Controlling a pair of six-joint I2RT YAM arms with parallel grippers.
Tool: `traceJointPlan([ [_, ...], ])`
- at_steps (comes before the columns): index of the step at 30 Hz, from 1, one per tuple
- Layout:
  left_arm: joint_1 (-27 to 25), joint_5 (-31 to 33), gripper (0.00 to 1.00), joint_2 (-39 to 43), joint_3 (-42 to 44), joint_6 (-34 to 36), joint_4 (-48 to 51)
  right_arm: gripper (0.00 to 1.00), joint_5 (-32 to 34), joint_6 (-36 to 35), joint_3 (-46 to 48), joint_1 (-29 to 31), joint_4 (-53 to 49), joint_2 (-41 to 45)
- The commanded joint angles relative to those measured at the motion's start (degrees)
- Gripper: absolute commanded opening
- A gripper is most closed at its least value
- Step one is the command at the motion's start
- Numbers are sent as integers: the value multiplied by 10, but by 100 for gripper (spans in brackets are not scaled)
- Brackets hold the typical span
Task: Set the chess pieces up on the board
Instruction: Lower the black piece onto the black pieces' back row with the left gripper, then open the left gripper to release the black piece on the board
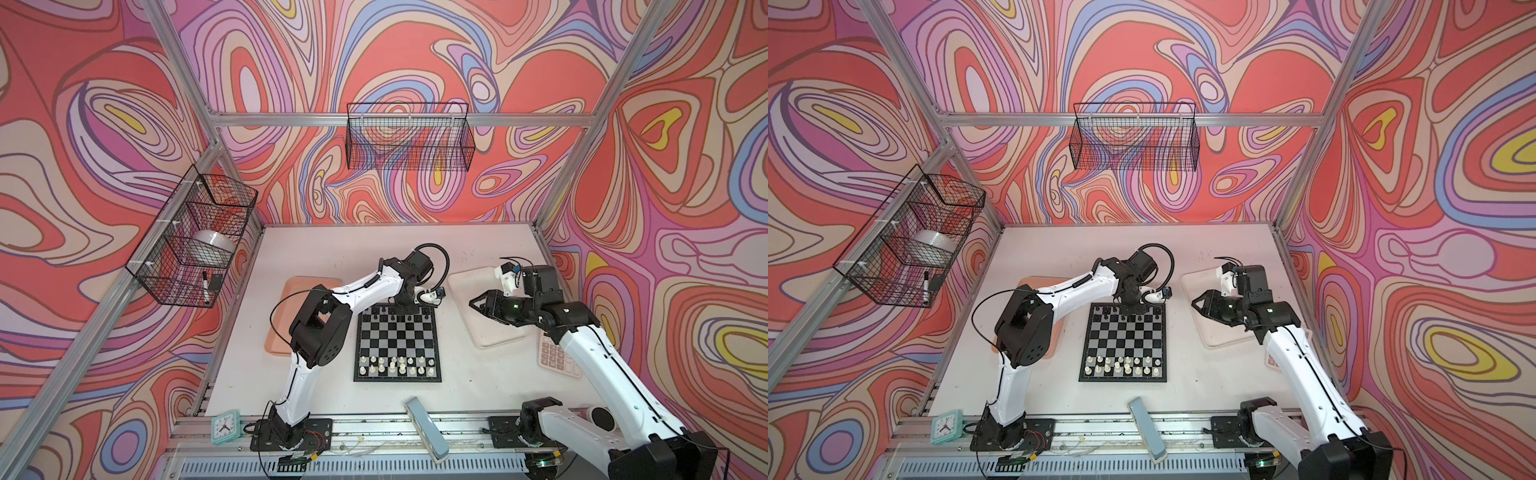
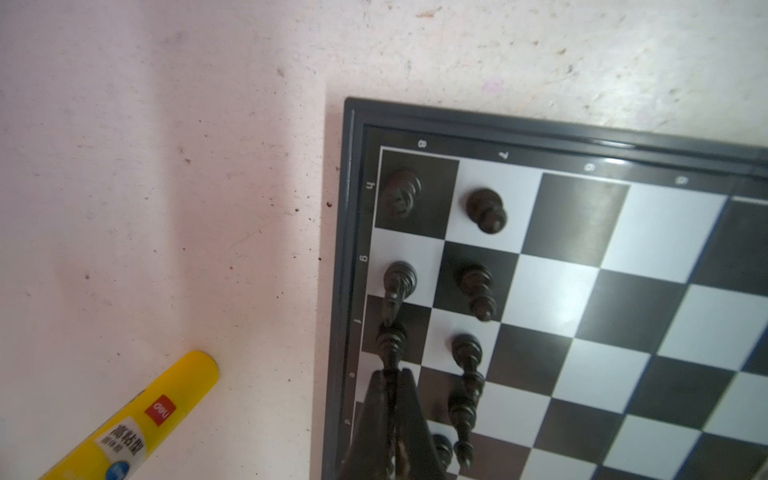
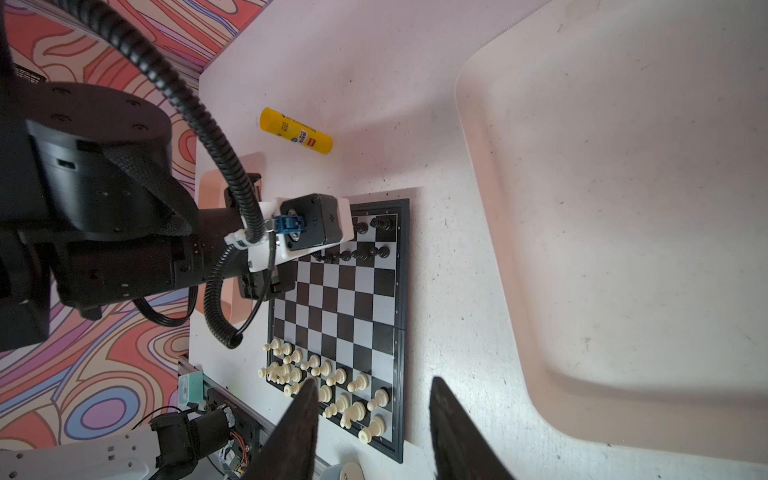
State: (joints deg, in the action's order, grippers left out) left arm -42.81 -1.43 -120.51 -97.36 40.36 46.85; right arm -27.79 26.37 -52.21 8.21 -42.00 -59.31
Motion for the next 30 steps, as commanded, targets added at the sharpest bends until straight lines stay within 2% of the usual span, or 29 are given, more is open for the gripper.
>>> traceJointPlan([
  [1, -3, -1, 0, -24, -3, 12, 15, 45, 5, -8, 5, -1, 4, 1],
  [10, -3, -6, 0, -28, -11, 14, 22, 45, 5, -9, 4, -2, 6, -4],
  [30, -3, -3, 11, -30, -18, 14, 21, 45, 0, -13, 5, -2, 9, -7],
])
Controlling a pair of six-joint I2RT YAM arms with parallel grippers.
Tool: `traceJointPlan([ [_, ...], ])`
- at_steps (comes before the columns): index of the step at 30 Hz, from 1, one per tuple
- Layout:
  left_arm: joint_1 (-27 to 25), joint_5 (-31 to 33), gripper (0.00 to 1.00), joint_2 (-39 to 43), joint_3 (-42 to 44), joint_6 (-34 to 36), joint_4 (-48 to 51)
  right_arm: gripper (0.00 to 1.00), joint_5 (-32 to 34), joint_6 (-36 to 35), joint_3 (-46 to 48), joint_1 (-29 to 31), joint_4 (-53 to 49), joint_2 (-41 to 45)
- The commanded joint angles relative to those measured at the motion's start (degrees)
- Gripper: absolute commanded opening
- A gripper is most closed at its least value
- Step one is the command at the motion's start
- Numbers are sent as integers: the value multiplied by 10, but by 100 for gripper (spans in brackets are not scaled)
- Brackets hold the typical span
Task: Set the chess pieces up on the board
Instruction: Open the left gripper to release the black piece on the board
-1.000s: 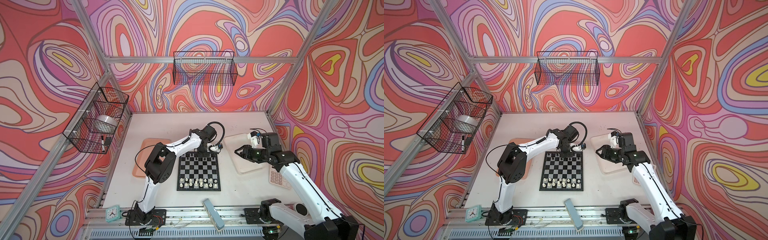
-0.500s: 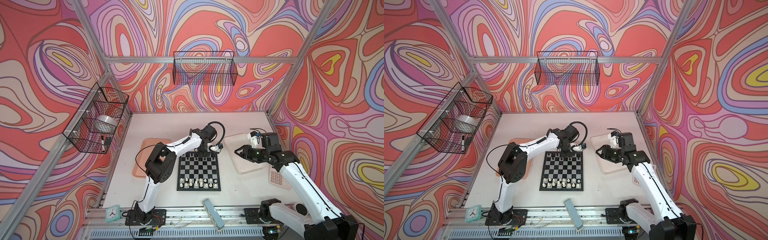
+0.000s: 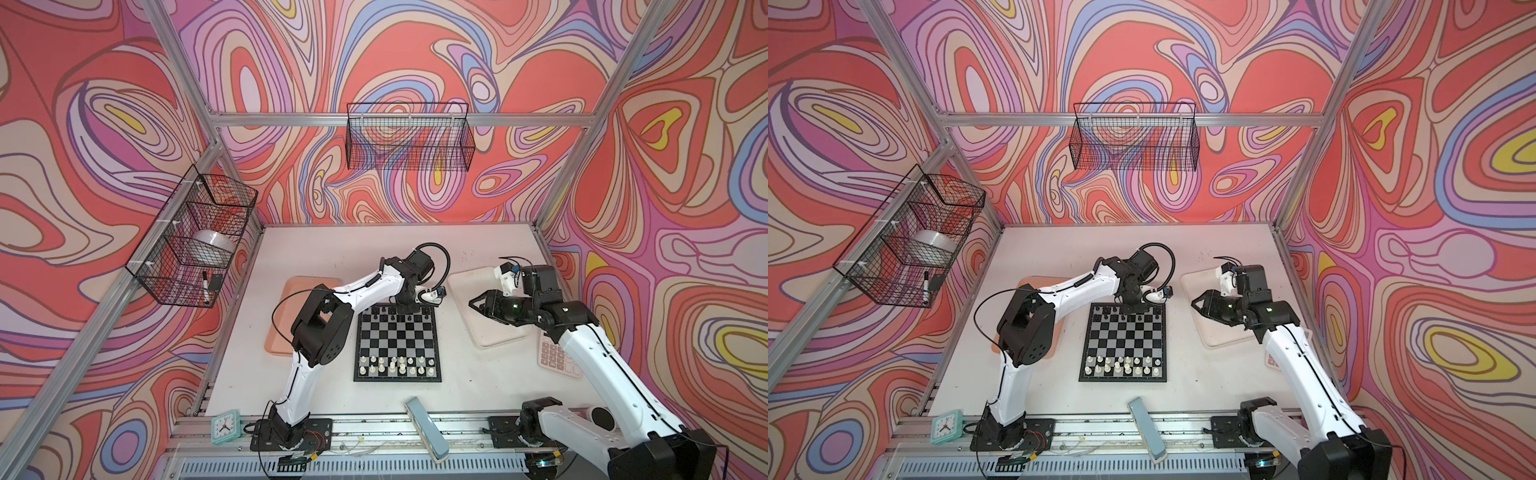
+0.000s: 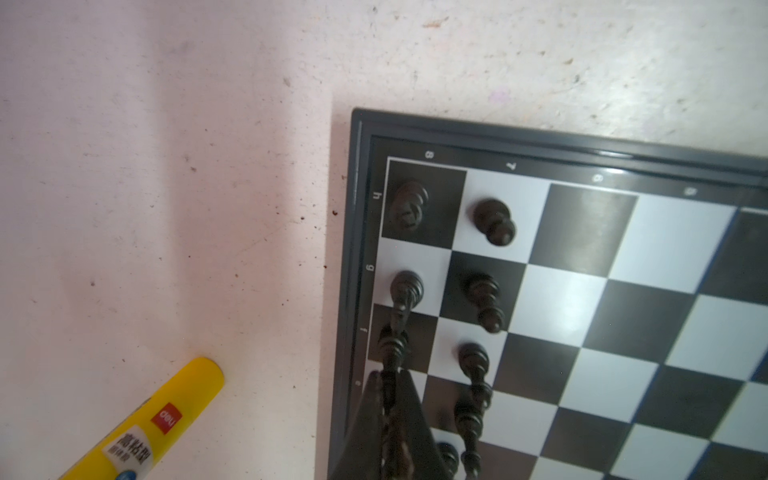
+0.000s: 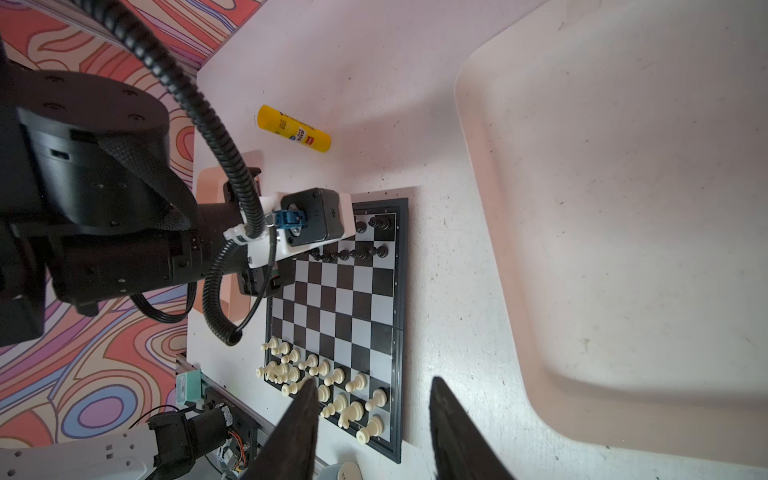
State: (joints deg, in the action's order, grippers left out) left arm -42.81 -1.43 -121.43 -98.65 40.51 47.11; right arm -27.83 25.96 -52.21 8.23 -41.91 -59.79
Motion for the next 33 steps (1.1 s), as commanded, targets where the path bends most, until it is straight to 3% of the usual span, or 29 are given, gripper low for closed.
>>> traceJointPlan([
  [1, -3, -4, 12, -21, -5, 12, 19, 45, 1, -9, 6, -2, 9, -3],
  [9, -3, -2, 20, -20, -5, 12, 19, 45, 0, -9, 8, -2, 14, -4],
  [33, -3, 9, 25, 2, -13, 33, 29, 45, -1, -8, 8, -1, 18, -2],
])
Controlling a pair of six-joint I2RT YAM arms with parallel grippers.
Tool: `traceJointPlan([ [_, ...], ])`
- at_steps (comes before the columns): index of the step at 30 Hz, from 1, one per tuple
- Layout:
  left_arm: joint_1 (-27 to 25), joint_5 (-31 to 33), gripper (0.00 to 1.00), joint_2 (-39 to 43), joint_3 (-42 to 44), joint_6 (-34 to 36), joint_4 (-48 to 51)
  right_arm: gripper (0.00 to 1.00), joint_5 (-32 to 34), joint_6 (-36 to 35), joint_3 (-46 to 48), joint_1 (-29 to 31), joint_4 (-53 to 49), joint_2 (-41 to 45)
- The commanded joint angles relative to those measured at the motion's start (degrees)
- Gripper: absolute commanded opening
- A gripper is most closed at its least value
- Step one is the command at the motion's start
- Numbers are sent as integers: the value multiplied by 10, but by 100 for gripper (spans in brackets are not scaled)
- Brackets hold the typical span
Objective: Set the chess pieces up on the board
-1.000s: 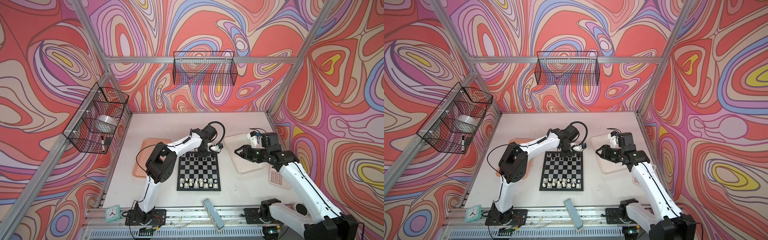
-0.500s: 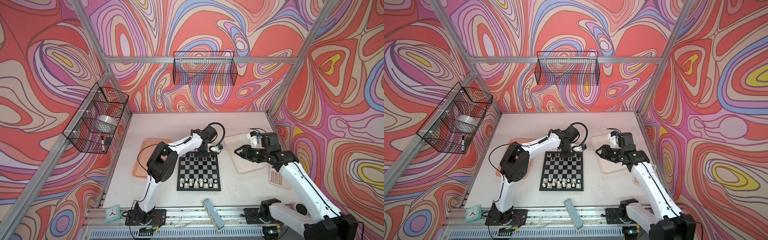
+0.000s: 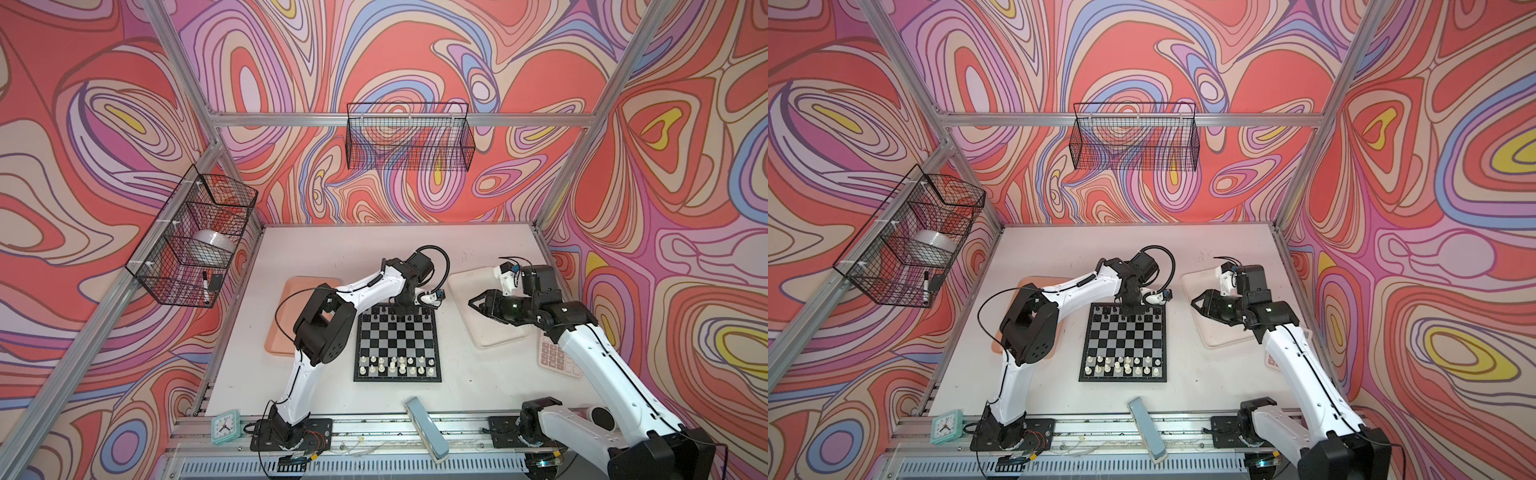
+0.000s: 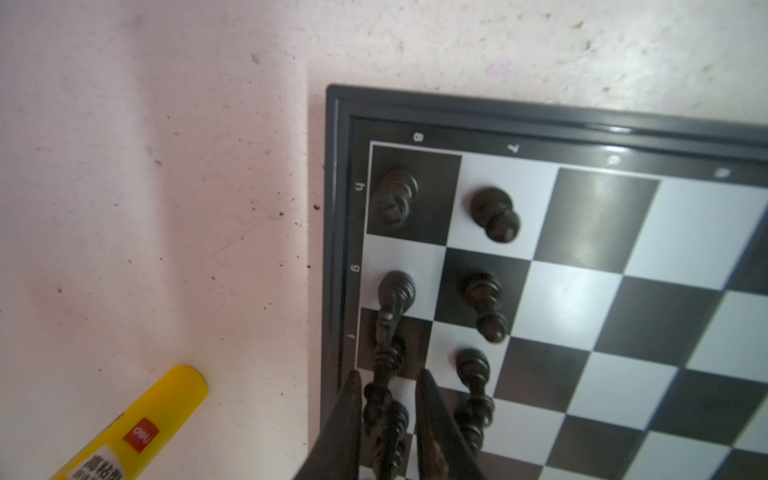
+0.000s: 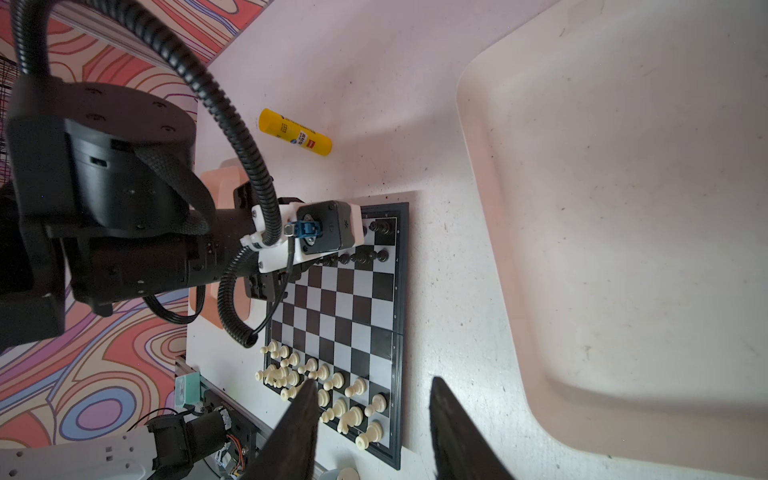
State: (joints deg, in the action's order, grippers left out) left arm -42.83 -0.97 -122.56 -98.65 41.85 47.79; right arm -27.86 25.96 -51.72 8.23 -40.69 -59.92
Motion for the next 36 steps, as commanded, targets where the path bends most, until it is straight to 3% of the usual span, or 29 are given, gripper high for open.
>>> traceJointPlan([
  [1, -2, 3, 26, 15, -14, 19, 22, 45, -1, -7, 3, -2, 6, 0],
  [20, -3, -27, 26, 26, -57, 7, 65, 45, -3, -9, -13, -2, -1, 0],
  [28, -3, -28, 27, 58, -90, -16, 98, 48, 7, -4, -70, -2, -12, -14],
  [30, -2, -29, 35, 76, -102, -30, 108, 49, 34, -2, -90, -2, -25, -27],
  [34, 0, -30, 48, 118, -122, -62, 134, 70, 86, -6, -130, -2, -30, -49],
  [36, 4, -30, 54, 139, -132, -79, 142, 90, 107, -8, -150, -2, -22, -57],
])
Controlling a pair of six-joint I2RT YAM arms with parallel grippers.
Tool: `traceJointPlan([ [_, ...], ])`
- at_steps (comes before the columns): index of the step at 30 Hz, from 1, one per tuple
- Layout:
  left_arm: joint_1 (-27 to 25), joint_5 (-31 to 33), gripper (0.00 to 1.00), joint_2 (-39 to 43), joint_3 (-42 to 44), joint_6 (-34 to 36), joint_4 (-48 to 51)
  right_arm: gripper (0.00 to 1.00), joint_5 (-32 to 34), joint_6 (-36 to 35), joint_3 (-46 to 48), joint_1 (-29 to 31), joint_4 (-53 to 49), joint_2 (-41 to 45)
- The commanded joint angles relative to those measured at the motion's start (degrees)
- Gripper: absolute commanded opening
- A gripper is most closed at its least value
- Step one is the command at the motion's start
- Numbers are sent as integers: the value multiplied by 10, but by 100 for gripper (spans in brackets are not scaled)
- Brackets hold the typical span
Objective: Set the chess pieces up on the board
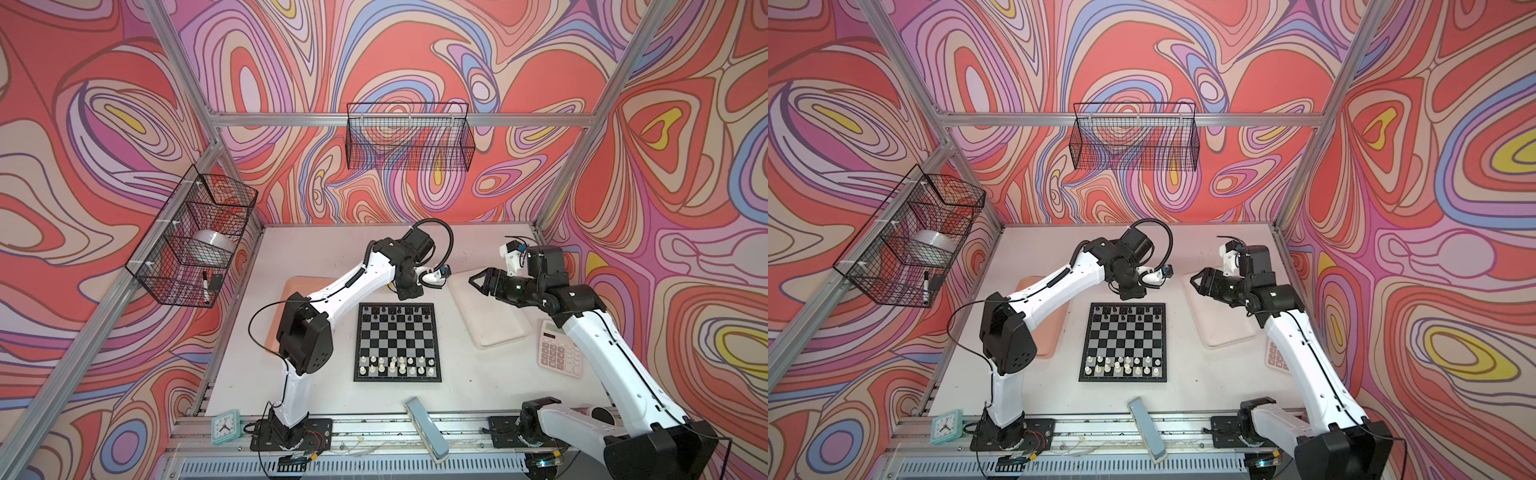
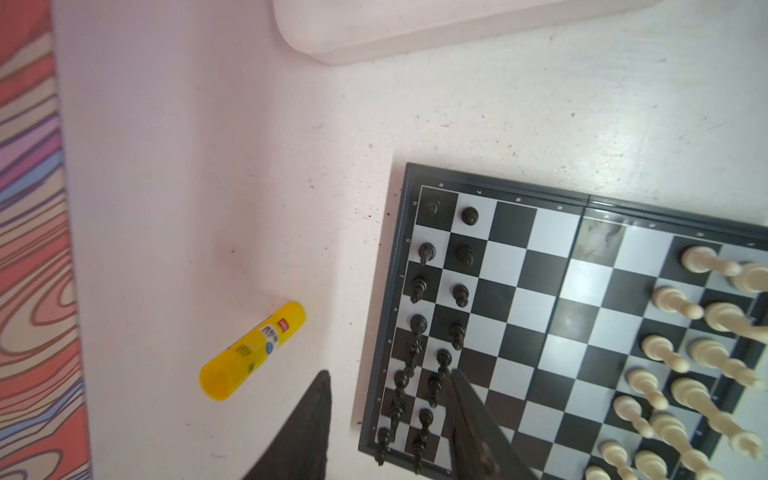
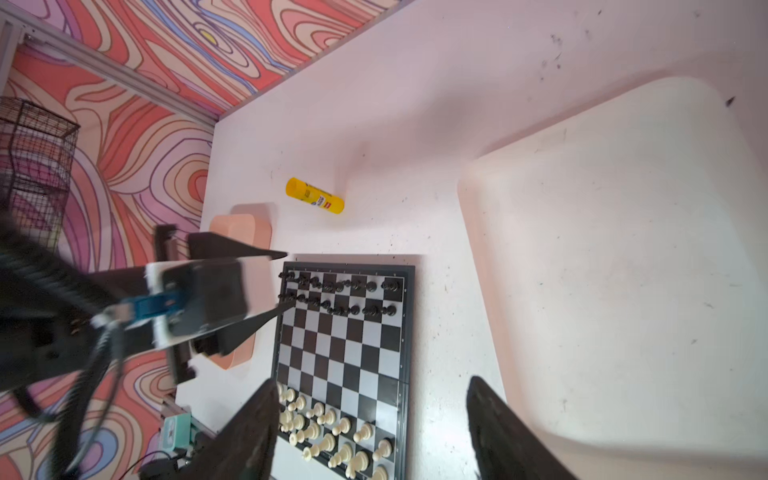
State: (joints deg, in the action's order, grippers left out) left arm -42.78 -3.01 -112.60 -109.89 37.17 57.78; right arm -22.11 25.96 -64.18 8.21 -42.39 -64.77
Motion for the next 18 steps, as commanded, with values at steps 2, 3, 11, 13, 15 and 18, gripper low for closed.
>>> traceJointPlan([
  [2, 11, -5, 60, 59, -26, -54, 46, 97, 78, -15, -43, -2, 9, -17],
  [3, 17, -5, 63, 73, -27, -67, 46, 98, 91, -19, -51, -1, 19, -19],
  [11, 105, -21, 70, 183, 59, -162, 2, 98, 170, -66, -5, -2, 206, 40],
  [13, 137, -18, 70, 217, 118, -189, -49, 98, 177, -83, 20, -2, 249, 58],
  [15, 172, -19, 71, 254, 182, -219, -106, 98, 188, -102, 32, -2, 269, 63],
  [18, 211, -25, 73, 308, 269, -259, -180, 98, 201, -128, 32, -2, 264, 55],
])
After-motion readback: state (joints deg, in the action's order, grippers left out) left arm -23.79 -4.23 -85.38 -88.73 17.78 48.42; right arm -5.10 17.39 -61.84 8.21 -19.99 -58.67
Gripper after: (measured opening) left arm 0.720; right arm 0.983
